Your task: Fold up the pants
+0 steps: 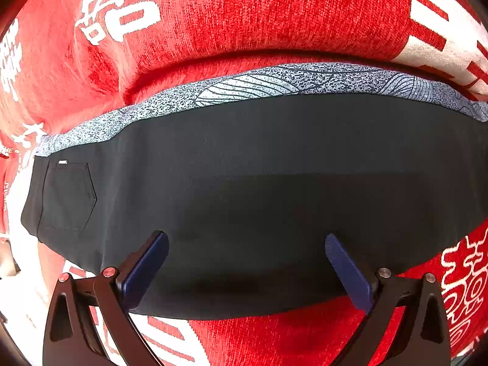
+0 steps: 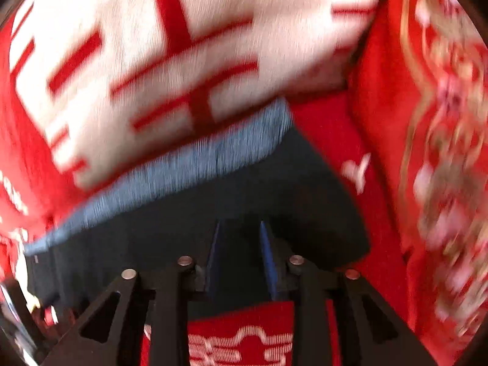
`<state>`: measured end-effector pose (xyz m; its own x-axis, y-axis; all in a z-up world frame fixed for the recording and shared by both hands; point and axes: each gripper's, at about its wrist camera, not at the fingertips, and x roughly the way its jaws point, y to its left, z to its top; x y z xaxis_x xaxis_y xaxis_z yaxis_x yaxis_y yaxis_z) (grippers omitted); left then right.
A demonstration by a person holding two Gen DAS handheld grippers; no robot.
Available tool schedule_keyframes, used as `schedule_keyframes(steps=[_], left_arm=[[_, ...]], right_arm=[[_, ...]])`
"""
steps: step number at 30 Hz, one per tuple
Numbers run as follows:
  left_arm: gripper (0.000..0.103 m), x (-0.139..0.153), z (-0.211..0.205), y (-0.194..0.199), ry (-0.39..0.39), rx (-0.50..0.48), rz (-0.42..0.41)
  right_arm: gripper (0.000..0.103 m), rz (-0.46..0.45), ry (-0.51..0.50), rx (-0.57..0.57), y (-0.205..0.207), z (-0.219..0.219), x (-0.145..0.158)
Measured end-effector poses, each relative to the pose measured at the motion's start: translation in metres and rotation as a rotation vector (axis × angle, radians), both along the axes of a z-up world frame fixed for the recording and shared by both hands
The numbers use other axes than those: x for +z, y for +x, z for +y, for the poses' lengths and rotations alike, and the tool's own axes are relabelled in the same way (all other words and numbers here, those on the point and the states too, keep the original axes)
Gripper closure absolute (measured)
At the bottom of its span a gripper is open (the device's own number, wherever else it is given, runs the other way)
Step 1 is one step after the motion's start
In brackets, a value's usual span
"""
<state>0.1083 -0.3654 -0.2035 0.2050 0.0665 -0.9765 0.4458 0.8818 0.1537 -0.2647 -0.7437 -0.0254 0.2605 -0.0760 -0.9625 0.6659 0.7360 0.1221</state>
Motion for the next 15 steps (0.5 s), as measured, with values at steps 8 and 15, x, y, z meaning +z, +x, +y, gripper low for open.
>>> schedule_keyframes(steps=[8, 15], left_arm=[[0.0, -0.002, -0.004, 0.002, 0.001, 0.008, 0.007], [0.0, -0.004, -0.007, 0.002, 0.014, 0.003, 0.0]], right_arm=[[0.032, -0.044, 0.05, 0.06, -0.001, 0.018, -0.007], [0.027, -0.028, 0.008, 0.137, -0.003, 0.023, -0.003]])
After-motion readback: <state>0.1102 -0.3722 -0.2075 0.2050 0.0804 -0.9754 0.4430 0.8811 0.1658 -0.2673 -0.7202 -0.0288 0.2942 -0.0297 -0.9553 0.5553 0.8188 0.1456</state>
